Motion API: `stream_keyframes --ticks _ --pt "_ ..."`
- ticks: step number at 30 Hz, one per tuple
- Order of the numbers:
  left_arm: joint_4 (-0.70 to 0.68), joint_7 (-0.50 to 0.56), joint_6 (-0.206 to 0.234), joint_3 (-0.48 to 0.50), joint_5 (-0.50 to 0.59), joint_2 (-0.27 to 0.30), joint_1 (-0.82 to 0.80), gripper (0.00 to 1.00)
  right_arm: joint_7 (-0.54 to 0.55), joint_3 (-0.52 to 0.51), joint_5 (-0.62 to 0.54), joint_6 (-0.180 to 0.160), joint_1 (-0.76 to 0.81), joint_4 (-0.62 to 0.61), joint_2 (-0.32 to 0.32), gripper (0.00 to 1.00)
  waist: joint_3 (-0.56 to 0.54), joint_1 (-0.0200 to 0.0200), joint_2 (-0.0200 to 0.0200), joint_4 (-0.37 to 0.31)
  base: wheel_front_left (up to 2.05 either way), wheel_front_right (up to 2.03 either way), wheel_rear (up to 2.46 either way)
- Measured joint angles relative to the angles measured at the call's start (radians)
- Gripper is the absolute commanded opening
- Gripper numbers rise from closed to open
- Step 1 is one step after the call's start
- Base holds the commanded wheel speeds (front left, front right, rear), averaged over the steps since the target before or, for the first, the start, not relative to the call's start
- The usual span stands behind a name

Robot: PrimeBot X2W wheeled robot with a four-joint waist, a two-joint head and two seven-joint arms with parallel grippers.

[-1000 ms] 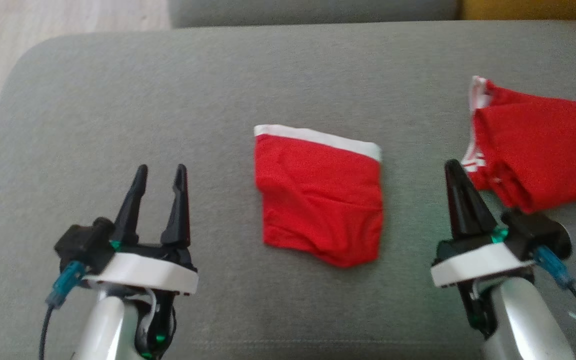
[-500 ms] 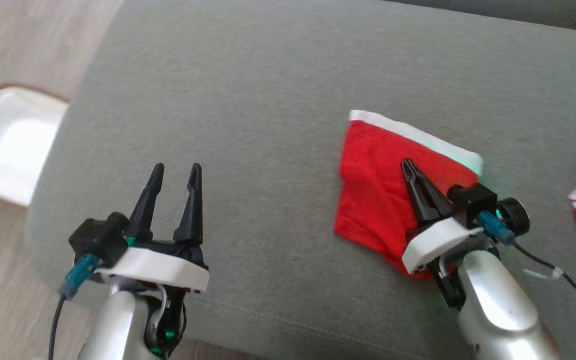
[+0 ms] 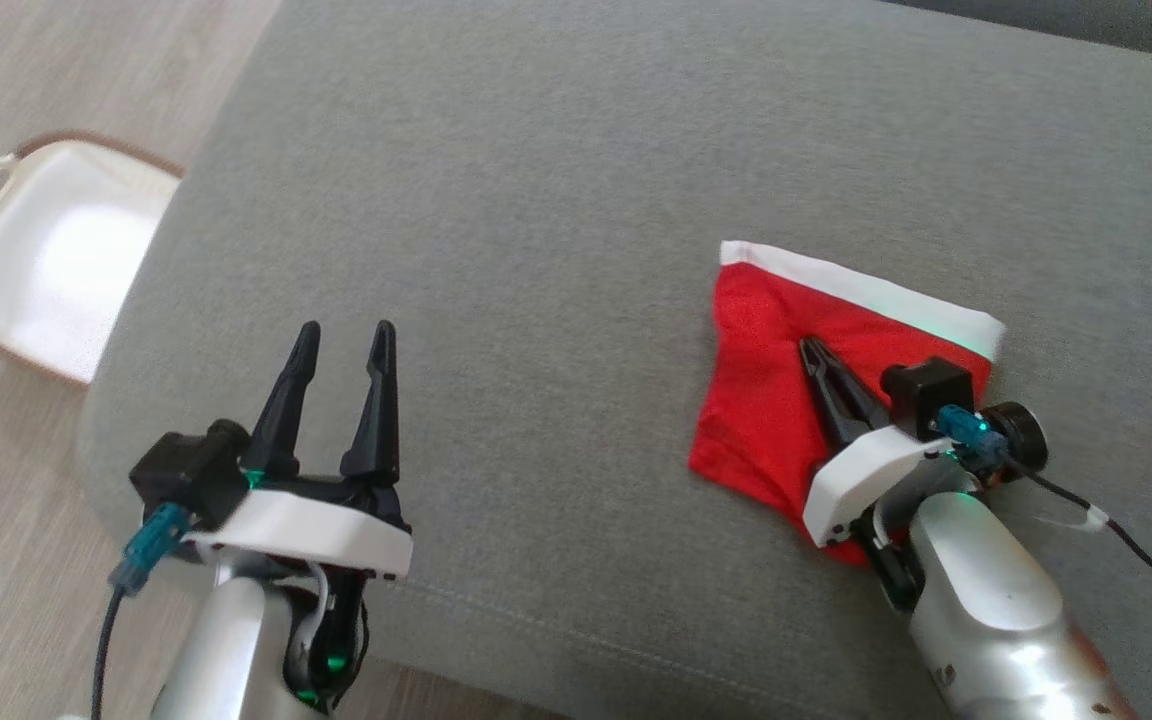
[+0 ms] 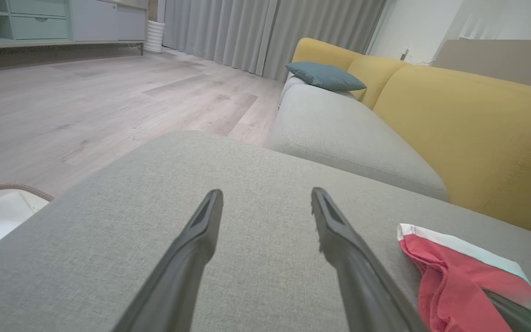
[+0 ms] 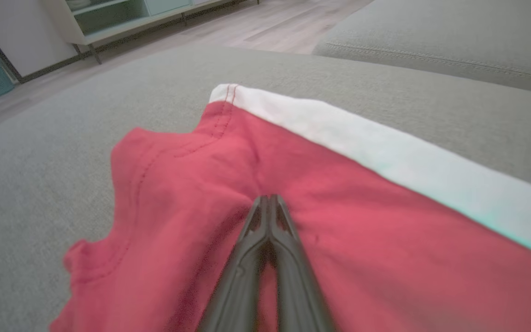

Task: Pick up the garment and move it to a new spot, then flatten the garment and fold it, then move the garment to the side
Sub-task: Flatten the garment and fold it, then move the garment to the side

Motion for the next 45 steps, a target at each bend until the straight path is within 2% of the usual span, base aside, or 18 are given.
stream_keyframes --ticks 4,9,13,28,29,30,31,37,45 --pt "-0.004 0.000 -0.001 0.011 0.009 0.000 0.000 1.00 -0.011 0.027 0.054 0.000 0.002 -0.038 0.000 0.00 -0.020 0.0000 0.0000 -0.046 0.00 0.00 0.00" --pt "-0.019 0.000 -0.003 0.029 0.017 0.000 0.002 1.00 -0.019 0.029 0.088 0.000 0.005 -0.156 -0.001 0.00 -0.052 0.0000 0.0000 -0.122 0.00 0.00 0.00" --pt "-0.032 0.000 -0.005 0.033 0.017 0.000 0.005 1.00 -0.021 -0.011 0.085 0.000 0.036 -0.263 0.000 0.00 -0.077 0.0000 0.0000 -0.190 0.00 0.00 0.00" --pt "-0.047 0.000 0.004 0.064 0.017 0.000 0.045 1.00 -0.021 -0.146 0.062 0.000 0.243 -0.467 0.002 0.00 -0.134 0.0000 0.0000 -0.385 0.00 0.00 0.00" --pt "-0.045 0.000 0.004 0.063 0.014 0.000 0.044 1.00 -0.021 -0.156 0.065 0.000 0.259 -0.478 0.003 0.02 -0.136 0.0000 0.0000 -0.392 0.00 0.00 0.00" --pt "-0.040 0.000 0.005 0.063 -0.008 0.000 0.045 1.00 -0.021 -0.164 0.080 0.000 0.274 -0.492 0.003 0.85 -0.139 0.0000 0.0000 -0.397 0.00 0.00 0.00" --pt "-0.033 0.000 0.010 0.062 -0.040 0.000 0.045 1.00 -0.021 -0.168 0.099 0.000 0.287 -0.499 0.003 1.00 -0.141 0.0000 0.0000 -0.401 0.00 0.00 0.00" --pt "-0.018 0.000 0.014 0.059 -0.026 0.001 0.077 1.00 -0.021 -0.169 0.111 0.000 0.318 -0.521 0.006 1.00 -0.144 0.0000 0.0000 -0.410 0.00 0.00 0.00" --pt "-0.023 0.000 0.012 0.058 -0.008 0.001 0.076 1.00 -0.005 -0.164 0.101 0.000 0.317 -0.512 0.007 1.00 -0.133 0.0000 0.0000 -0.386 0.00 0.00 0.00"
